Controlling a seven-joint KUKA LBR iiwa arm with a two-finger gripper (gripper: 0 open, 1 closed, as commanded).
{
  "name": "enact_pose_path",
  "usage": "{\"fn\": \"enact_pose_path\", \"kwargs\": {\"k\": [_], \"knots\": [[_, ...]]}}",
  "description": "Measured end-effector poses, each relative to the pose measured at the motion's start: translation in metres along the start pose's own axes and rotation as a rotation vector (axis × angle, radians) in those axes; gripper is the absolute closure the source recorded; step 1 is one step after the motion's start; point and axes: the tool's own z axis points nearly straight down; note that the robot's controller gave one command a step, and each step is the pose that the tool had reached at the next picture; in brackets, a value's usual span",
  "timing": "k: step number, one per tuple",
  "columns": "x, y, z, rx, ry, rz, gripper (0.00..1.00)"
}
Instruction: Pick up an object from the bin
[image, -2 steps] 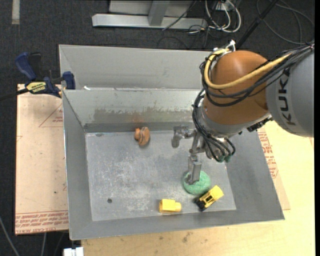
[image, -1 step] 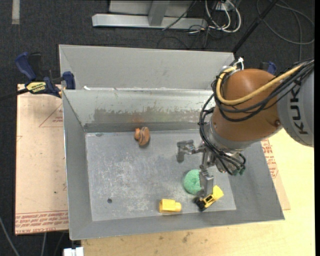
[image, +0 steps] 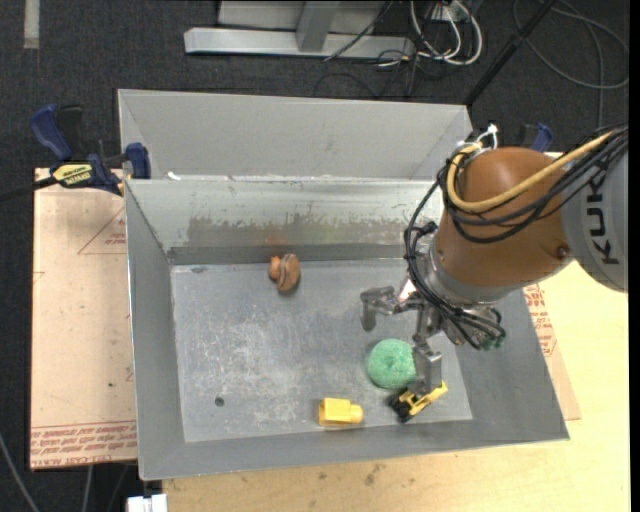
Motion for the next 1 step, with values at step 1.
{"fn": "enact_pose_path", "kwargs": {"k": [1], "knots": [[0.0008,-0.0145,0.0193,-0.001,0.0,0.088,0.0]]}}
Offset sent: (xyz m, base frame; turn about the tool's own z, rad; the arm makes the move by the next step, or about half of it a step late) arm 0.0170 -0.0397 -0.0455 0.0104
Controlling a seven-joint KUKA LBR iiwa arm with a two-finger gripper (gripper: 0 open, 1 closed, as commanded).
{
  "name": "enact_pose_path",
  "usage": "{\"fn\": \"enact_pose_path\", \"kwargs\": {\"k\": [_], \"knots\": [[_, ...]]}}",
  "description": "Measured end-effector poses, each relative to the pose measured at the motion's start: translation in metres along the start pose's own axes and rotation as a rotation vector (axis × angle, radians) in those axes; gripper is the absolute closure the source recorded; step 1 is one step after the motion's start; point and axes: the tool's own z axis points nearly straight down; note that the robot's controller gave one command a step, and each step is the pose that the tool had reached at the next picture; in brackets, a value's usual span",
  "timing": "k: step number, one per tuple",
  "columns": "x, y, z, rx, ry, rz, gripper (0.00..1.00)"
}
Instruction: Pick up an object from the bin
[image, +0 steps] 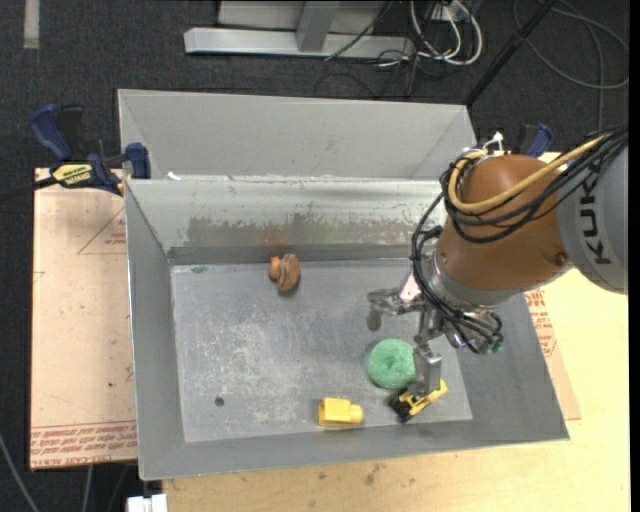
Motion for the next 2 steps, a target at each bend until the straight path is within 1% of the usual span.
{"fn": "enact_pose_path", "kwargs": {"k": [1,2], "knots": [[-0.003,-0.018,0.017,0.0,0.0,-0.096,0.0],[-0.007,-0.027,0.038,0.0,-0.001,-0.066,0.0]]}}
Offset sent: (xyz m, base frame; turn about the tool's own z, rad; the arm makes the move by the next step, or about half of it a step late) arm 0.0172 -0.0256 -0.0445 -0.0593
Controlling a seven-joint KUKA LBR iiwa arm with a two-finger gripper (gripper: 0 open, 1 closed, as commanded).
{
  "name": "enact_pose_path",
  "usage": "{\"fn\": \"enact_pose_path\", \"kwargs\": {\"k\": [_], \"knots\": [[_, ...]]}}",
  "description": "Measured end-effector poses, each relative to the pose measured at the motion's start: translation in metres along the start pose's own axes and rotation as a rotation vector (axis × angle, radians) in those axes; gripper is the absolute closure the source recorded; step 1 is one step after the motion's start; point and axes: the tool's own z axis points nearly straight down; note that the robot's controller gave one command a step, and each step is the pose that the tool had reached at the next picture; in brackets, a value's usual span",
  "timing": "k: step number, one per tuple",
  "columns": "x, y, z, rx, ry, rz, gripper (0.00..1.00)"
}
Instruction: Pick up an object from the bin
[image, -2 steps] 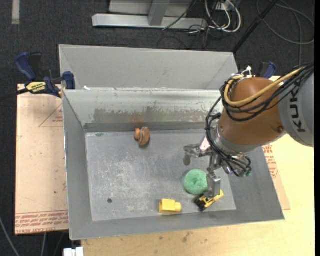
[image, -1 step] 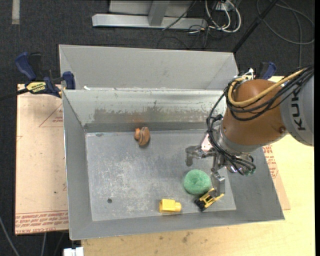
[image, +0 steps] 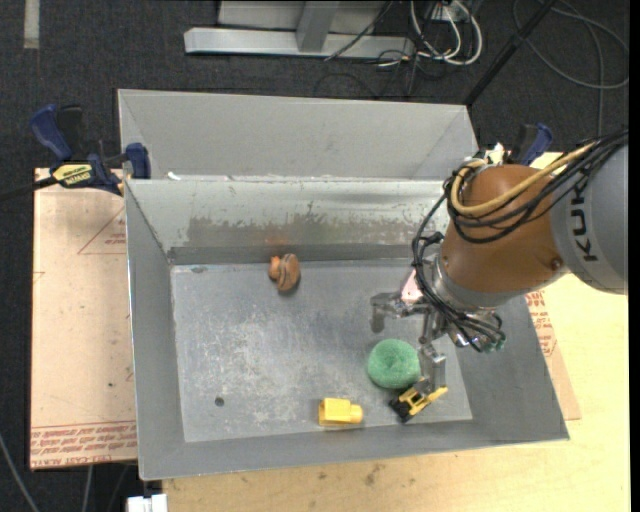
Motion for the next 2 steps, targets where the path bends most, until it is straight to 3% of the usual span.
{"fn": "enact_pose_path", "kwargs": {"k": [1,2], "knots": [[0.016,-0.009,0.027,0.0,0.0,-0.073,0.0],[0.014,-0.016,0.072,0.001,-0.006,-0.222,1.0]]}}
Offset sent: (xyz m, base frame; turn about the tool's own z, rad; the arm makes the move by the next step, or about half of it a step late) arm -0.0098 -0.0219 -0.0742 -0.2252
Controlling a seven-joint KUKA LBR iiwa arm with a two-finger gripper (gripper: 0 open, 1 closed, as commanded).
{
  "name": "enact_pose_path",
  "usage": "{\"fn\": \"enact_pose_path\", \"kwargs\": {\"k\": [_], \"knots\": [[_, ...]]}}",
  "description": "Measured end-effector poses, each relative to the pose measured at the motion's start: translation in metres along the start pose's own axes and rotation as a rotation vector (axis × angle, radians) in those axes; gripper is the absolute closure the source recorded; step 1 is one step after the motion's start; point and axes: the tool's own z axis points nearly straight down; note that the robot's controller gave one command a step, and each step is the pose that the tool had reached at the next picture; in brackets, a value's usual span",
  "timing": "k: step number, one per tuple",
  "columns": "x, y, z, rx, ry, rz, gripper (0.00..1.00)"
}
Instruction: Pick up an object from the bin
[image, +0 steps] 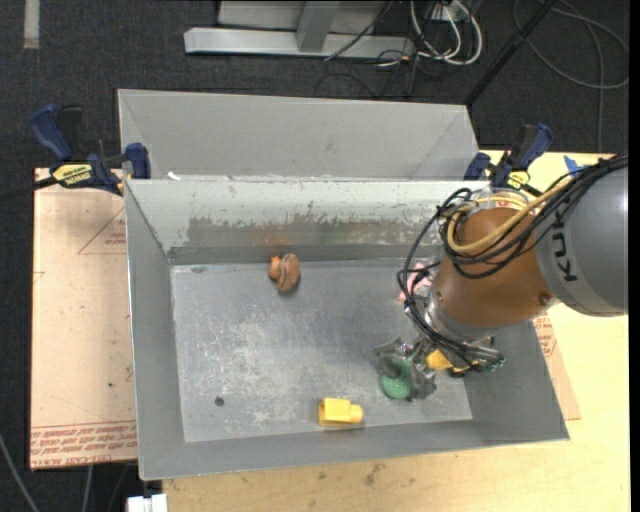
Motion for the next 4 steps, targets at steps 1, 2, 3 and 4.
{"fn": "enact_pose_path", "kwargs": {"k": [1,2,3,4], "knots": [[0.0,0.0,0.0,0.0,0.0,0.0,1.0],[-0.002,0.024,-0.108,-0.002,0.006,0.003,1.0],[-0.002,0.024,-0.108,-0.002,0.006,0.004,1.0],[-0.005,0.02,-0.151,-0.005,0.01,0.012,1.0]]}}
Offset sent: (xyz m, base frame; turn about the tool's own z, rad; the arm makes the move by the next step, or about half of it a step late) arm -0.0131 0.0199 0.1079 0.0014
